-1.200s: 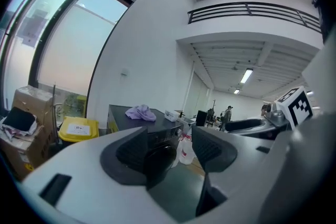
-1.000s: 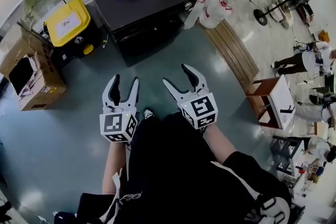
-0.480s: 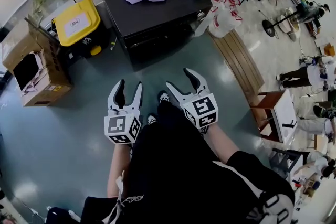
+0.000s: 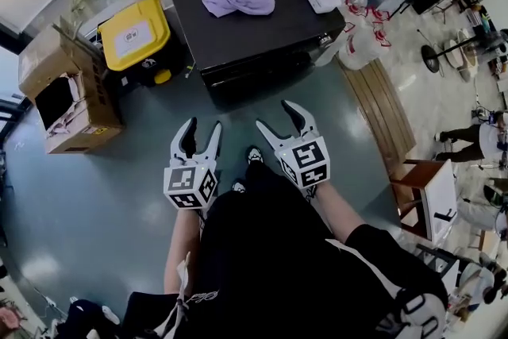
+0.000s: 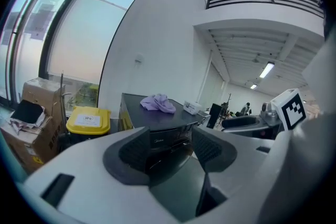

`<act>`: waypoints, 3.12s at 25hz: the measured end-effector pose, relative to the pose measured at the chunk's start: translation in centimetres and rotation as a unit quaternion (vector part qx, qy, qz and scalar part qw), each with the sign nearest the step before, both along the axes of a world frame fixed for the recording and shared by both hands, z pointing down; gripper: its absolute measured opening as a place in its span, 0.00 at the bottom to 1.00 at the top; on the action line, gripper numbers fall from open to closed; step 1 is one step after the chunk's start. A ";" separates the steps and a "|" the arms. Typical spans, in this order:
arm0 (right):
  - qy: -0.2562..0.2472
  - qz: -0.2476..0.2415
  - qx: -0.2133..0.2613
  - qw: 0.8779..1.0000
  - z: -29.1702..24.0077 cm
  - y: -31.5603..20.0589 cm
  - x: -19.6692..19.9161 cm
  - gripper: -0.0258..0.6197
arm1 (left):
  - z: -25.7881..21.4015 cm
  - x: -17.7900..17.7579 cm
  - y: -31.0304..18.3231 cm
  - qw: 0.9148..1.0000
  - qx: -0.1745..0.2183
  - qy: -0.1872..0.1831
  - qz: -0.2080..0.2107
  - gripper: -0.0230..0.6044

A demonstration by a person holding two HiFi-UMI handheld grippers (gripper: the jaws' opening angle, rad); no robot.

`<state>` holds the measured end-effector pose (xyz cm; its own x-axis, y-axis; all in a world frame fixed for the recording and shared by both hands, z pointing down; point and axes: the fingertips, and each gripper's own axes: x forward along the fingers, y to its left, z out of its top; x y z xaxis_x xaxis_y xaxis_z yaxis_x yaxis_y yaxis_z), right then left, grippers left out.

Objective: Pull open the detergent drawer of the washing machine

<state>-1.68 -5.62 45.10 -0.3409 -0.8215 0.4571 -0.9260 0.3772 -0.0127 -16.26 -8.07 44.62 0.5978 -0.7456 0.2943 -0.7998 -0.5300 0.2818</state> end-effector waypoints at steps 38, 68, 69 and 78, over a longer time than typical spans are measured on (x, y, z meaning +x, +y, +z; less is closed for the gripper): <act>-0.021 -0.050 -0.076 0.996 15.2 -18.5 4.2 0.49 | 15.2 4.6 -17.1 0.988 -0.070 -0.095 -0.096 0.44; -0.028 0.020 -0.077 0.996 15.4 -20.1 4.8 0.33 | 16.5 5.0 -17.9 0.977 -0.115 -0.119 -0.132 0.44; -0.028 0.023 -0.078 0.996 15.4 -20.1 4.8 0.33 | 16.5 5.0 -17.9 0.977 -0.115 -0.119 -0.134 0.44; -0.032 0.024 -0.072 0.997 15.3 -19.1 4.7 0.33 | 16.6 5.0 -16.8 0.975 -0.114 -0.122 -0.143 0.44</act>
